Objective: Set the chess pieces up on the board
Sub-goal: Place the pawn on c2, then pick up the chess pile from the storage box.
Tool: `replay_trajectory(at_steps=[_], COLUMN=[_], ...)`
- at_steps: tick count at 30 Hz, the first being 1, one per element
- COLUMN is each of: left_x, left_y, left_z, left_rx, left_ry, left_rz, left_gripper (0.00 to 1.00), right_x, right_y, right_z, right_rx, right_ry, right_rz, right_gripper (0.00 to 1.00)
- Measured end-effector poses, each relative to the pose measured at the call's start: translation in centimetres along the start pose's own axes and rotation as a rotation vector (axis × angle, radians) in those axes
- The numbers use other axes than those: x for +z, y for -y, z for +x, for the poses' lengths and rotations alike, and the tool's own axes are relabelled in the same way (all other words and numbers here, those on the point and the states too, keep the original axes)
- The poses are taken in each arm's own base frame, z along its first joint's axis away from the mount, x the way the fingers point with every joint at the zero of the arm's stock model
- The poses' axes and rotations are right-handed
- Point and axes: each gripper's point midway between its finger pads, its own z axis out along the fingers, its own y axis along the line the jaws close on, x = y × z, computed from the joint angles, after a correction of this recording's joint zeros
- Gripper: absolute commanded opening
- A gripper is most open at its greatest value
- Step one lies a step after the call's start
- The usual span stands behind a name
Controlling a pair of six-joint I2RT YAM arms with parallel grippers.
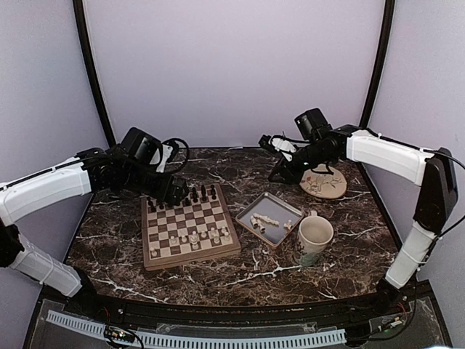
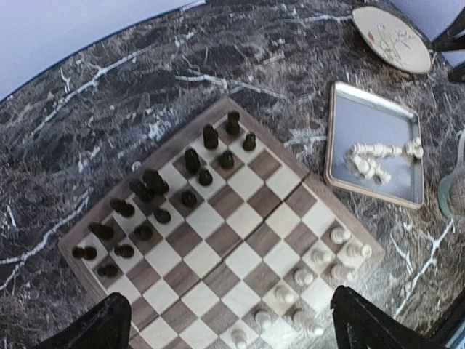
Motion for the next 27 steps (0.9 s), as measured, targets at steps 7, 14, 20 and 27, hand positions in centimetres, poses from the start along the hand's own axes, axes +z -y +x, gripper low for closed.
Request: replay_trajectory(at_steps=[7,14,20,27], left_x=[3.0,5.1,10.3,11.2], left_y=[0.4,1.4,1.2,1.8], left_z=[-5.9,-10.0,-11.6,-10.2], left_rx=[-0.01,-0.031,-0.046,-0.065], left_ry=[0.176,0.292,0.23,0.194], left_rz=[-0.01,0.011,0.009,0.11], left_gripper=[0.99,0.99,0.95,0.8], right_x=[0.4,4.7,7.1,7.1], right_y=[0.4,0.7,-0.5,-1.4], right_z=[1.9,6.6,9.6,10.3], right_rx=[0.0,0.028,0.001,-0.023], right_ry=[-0.097,-0.287,-0.434,-0.477], right_rz=[0.018,-0.021,-0.056,-0.078], right_gripper=[0.32,0.29,0.29,0.3])
